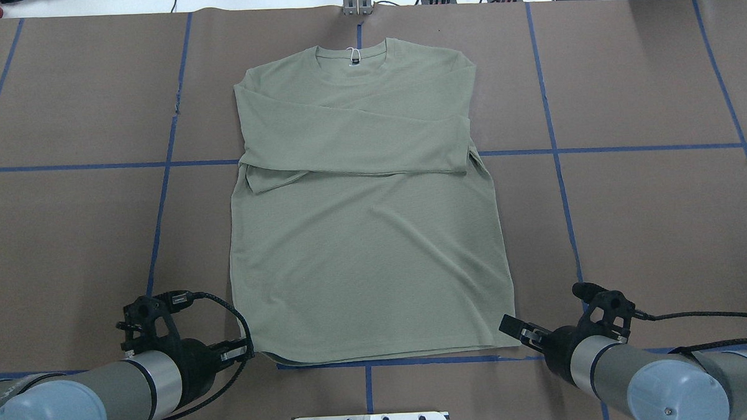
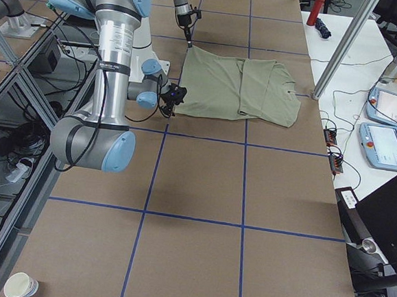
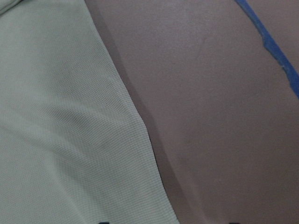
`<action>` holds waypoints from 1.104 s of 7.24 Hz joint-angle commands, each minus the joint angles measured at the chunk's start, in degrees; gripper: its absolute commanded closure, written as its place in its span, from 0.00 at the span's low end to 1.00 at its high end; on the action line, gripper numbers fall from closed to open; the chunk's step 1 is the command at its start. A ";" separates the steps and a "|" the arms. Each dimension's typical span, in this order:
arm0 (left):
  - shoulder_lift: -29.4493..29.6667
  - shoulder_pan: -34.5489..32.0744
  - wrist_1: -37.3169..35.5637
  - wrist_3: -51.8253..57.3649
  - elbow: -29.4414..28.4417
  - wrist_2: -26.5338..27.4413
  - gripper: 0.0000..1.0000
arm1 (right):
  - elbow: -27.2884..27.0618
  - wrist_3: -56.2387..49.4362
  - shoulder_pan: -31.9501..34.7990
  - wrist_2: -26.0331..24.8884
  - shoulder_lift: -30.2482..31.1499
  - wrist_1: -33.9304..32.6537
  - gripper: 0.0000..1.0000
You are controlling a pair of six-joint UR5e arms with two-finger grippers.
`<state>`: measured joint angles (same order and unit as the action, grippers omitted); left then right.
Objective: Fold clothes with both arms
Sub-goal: 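Lower both grippers onto the hem corners nearest the robot and grasp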
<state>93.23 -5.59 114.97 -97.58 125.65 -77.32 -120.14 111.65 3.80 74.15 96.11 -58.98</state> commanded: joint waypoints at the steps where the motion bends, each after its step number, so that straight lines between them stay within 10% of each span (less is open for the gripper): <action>1: -0.33 0.05 -0.01 -0.07 0.38 0.94 1.00 | 0.61 -0.46 -1.34 -0.93 -0.48 -0.87 0.22; 8: -0.24 0.05 -0.10 -0.07 1.09 1.30 1.00 | 1.93 -0.55 -1.34 -1.28 -3.56 -5.36 0.43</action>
<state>92.99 -5.54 114.88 -97.62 126.55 -76.02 -118.26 111.11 2.49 72.94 92.74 -64.35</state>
